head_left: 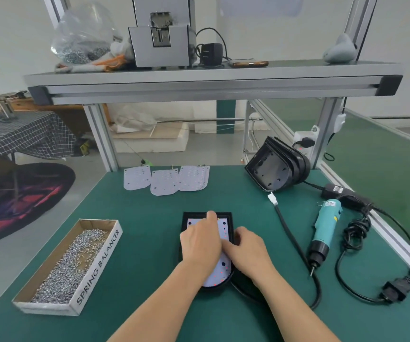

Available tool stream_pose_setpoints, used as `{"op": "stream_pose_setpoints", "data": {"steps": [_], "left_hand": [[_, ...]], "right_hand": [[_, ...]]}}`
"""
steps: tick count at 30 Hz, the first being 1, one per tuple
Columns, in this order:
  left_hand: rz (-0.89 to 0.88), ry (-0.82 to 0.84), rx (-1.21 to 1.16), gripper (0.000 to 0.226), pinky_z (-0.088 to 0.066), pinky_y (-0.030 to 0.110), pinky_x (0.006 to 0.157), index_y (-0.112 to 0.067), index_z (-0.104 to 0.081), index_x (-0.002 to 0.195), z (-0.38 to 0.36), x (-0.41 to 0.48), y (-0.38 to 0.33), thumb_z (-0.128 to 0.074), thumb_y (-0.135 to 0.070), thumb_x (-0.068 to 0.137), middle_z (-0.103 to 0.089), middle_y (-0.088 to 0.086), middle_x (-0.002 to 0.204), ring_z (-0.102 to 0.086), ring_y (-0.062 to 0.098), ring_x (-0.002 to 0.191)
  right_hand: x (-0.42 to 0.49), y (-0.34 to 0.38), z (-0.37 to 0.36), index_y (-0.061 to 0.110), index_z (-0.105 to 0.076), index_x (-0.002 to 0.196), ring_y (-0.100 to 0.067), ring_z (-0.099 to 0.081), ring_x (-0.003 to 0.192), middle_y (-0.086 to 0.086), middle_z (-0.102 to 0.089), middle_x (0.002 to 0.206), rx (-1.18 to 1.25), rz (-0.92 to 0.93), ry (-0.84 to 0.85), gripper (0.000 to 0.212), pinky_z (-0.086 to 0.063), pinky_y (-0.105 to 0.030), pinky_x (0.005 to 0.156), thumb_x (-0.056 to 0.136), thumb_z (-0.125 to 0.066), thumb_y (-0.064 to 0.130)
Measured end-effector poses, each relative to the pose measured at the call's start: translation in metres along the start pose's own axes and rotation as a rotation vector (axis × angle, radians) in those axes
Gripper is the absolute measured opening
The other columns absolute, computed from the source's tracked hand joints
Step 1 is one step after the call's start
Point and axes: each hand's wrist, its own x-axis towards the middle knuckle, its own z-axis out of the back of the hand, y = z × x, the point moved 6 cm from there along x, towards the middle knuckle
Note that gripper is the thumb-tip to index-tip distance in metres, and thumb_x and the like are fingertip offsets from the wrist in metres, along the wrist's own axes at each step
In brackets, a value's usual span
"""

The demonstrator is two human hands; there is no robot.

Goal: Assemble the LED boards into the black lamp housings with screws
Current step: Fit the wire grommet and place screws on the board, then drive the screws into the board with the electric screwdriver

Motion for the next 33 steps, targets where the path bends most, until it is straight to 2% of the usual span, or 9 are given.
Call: {"op": "stream_pose_setpoints", "data": {"steps": [3,7,10,14,16,21,27,30,33], "left_hand": [[-0.059,0.020,0.034,0.019,-0.023,0.033,0.051,-0.018,-0.031,0.090,-0.005,0.007,0.000,-0.040,-0.001,0.086,-0.059,0.000,0.074,-0.046,0.030,0.064],[-0.062,0.042,0.005,0.013,-0.018,0.031,0.048,-0.017,-0.034,0.090,-0.007,0.010,0.000,-0.038,-0.004,0.091,-0.042,-0.004,0.062,-0.035,0.017,0.052],[0.015,0.041,-0.112,0.007,-0.030,0.033,0.056,-0.017,-0.044,0.094,-0.008,0.012,0.008,-0.038,-0.016,0.098,-0.058,0.000,0.074,-0.047,0.023,0.063],[0.103,0.038,-0.308,0.011,-0.038,0.033,0.065,-0.021,-0.055,0.096,-0.008,0.011,0.020,-0.044,-0.026,0.097,-0.066,-0.004,0.085,-0.057,0.025,0.082],[0.138,0.052,-0.391,0.009,-0.040,0.032,0.066,-0.024,-0.057,0.096,-0.009,0.010,0.024,-0.049,-0.029,0.096,-0.064,-0.008,0.083,-0.058,0.022,0.084],[0.114,0.010,-0.444,0.009,-0.047,0.035,0.073,-0.023,-0.057,0.100,-0.007,0.005,0.024,-0.051,-0.030,0.098,-0.059,-0.009,0.080,-0.059,0.022,0.086],[0.104,-0.053,-0.462,0.008,-0.047,0.035,0.072,-0.021,-0.053,0.098,-0.003,-0.001,0.021,-0.052,-0.029,0.099,-0.055,-0.008,0.076,-0.056,0.022,0.080],[0.095,-0.051,-0.450,0.008,-0.044,0.032,0.070,-0.023,-0.051,0.097,-0.003,-0.001,0.020,-0.052,-0.031,0.100,-0.053,-0.010,0.073,-0.055,0.020,0.079],[0.076,-0.059,-0.441,0.009,-0.039,0.032,0.066,-0.025,-0.050,0.096,-0.004,0.000,0.021,-0.051,-0.032,0.101,-0.048,-0.013,0.066,-0.051,0.018,0.075]], "right_hand": [[-0.005,0.000,0.026,0.017,-0.061,0.116,-0.020,-0.059,0.106,0.002,-0.062,0.113,-0.144,0.059,-0.022,0.046,-0.045,-0.030,0.087,0.090,-0.062,0.054],[-0.006,-0.036,0.152,0.015,-0.059,0.122,-0.034,-0.058,0.111,-0.014,-0.058,0.122,-0.217,-0.110,-0.561,0.066,-0.046,-0.046,0.092,0.086,-0.050,0.069],[0.005,-0.076,0.187,0.005,-0.044,0.131,-0.040,-0.058,0.112,-0.020,-0.054,0.126,-0.432,-0.425,-0.416,0.077,-0.046,-0.046,0.084,0.087,-0.060,0.066],[0.016,-0.095,0.168,0.003,-0.037,0.119,-0.033,-0.054,0.090,-0.013,-0.056,0.099,-0.380,-0.495,-0.344,0.068,-0.043,-0.037,0.073,0.081,-0.076,0.043],[0.016,-0.104,0.167,0.002,-0.043,0.113,-0.033,-0.056,0.087,-0.013,-0.058,0.097,-0.118,-0.494,-0.408,0.057,-0.043,-0.037,0.070,0.080,-0.075,0.036],[0.013,-0.071,0.146,0.014,-0.057,0.095,-0.012,-0.055,0.059,-0.003,-0.058,0.080,1.223,-0.203,-0.417,0.015,-0.045,-0.017,0.046,0.084,-0.064,0.009],[0.030,0.007,0.107,0.014,-0.065,0.090,-0.011,-0.052,0.051,0.000,-0.060,0.069,1.571,-0.008,0.010,0.038,-0.037,-0.018,0.041,0.085,-0.065,0.052],[0.049,0.023,0.082,0.015,-0.066,0.087,-0.008,-0.048,0.049,0.005,-0.054,0.065,1.725,-0.058,0.072,0.031,-0.035,-0.017,0.039,0.090,-0.062,0.045],[0.065,0.034,0.068,0.017,-0.067,0.098,-0.009,-0.043,0.053,0.004,-0.050,0.066,1.659,-0.060,-0.079,0.017,-0.034,-0.018,0.044,0.088,-0.065,0.030]]}}
